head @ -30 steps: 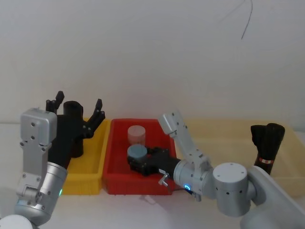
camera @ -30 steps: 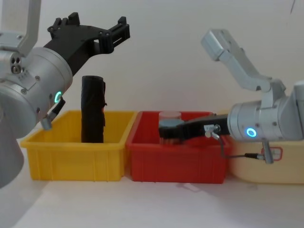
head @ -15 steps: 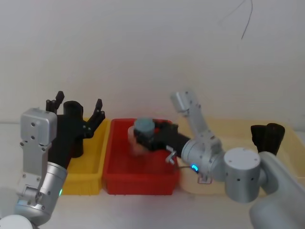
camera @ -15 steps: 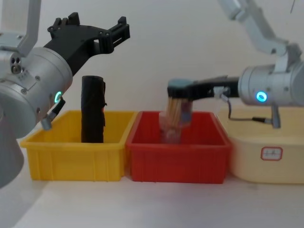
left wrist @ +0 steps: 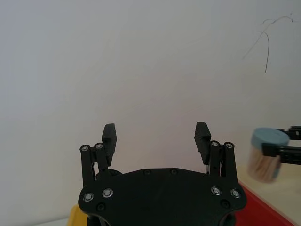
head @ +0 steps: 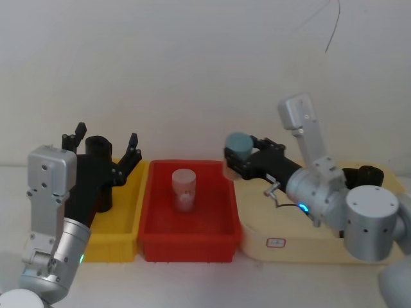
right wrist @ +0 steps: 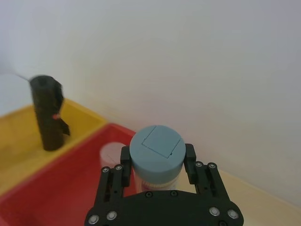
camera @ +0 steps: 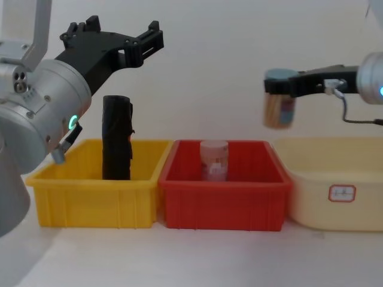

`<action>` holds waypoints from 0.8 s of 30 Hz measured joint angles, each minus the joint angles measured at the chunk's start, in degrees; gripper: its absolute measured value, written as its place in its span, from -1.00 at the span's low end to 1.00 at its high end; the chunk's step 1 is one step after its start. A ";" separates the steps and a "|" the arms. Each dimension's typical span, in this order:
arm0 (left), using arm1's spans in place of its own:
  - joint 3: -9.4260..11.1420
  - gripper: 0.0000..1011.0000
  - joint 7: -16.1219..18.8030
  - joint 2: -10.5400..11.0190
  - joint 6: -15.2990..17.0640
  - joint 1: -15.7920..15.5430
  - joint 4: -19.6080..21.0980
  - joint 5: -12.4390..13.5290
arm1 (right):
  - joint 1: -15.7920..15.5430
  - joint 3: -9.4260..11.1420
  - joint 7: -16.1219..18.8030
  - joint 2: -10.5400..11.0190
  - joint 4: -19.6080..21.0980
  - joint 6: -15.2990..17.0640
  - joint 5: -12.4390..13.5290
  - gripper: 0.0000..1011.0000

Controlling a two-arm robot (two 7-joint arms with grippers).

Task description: Pick up the garbage bag with the one hand and transfer it to the other hand.

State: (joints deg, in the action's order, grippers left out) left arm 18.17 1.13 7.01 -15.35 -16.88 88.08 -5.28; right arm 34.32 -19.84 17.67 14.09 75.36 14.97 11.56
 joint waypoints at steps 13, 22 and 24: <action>0.00 0.98 0.00 0.00 0.00 0.00 0.00 0.00 | -3.29 1.91 -0.99 3.73 1.43 3.14 -1.43 0.28; 0.00 0.98 0.00 0.00 0.00 0.00 0.00 0.00 | -5.21 2.77 -1.86 5.10 2.33 4.33 -2.42 0.71; 0.00 0.98 0.00 0.00 0.00 0.00 0.00 0.00 | -5.67 3.00 -2.12 5.26 2.66 4.32 -2.62 0.84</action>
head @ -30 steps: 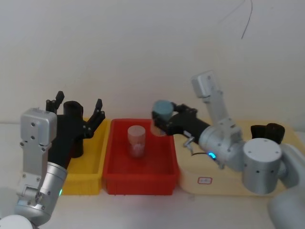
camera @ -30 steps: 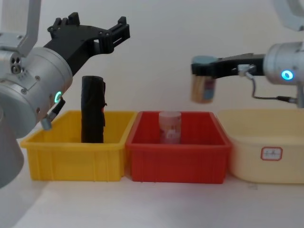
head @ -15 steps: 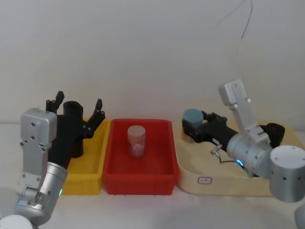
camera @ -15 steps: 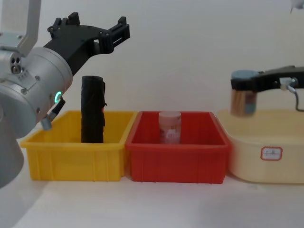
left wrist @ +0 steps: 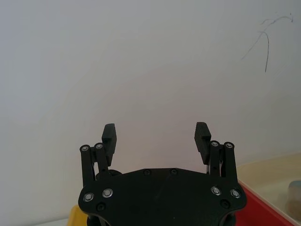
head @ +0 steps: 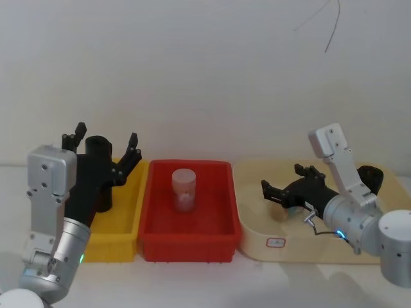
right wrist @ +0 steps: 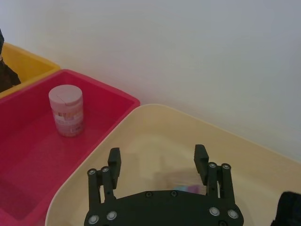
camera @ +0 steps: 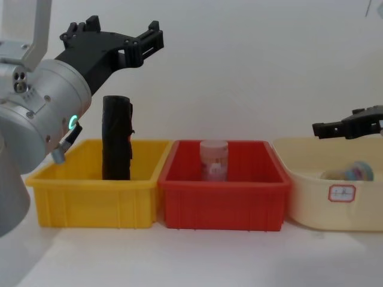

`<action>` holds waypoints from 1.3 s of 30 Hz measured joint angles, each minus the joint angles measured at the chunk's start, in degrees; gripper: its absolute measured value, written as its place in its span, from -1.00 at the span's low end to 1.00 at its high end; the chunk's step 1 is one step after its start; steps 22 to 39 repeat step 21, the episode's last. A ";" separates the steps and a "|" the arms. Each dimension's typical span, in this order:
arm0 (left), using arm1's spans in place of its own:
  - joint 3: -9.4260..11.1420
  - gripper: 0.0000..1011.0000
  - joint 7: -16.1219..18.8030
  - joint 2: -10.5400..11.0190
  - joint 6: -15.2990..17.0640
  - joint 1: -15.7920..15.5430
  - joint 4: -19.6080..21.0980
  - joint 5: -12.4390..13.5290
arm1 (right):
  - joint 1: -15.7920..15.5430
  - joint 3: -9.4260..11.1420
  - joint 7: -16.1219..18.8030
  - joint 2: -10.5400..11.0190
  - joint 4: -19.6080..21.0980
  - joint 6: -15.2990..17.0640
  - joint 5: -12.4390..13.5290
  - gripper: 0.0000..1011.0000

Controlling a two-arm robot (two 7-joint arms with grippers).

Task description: Pick up the garbage bag with the one hand and transfer it to the other hand.

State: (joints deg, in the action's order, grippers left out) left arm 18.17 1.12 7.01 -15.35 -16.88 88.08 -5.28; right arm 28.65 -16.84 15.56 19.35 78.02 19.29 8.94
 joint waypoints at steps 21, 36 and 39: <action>0.00 0.98 0.00 0.00 0.00 0.00 0.00 0.00 | -2.99 1.46 -0.66 -0.29 5.67 -2.33 -0.35 0.98; 0.00 0.98 0.00 0.00 0.00 0.00 0.00 0.00 | -2.99 1.46 -0.66 -0.29 5.67 -2.33 -0.35 0.98; 0.00 0.98 0.00 0.00 0.00 0.00 0.00 0.00 | -2.99 1.46 -0.66 -0.29 5.67 -2.33 -0.35 0.98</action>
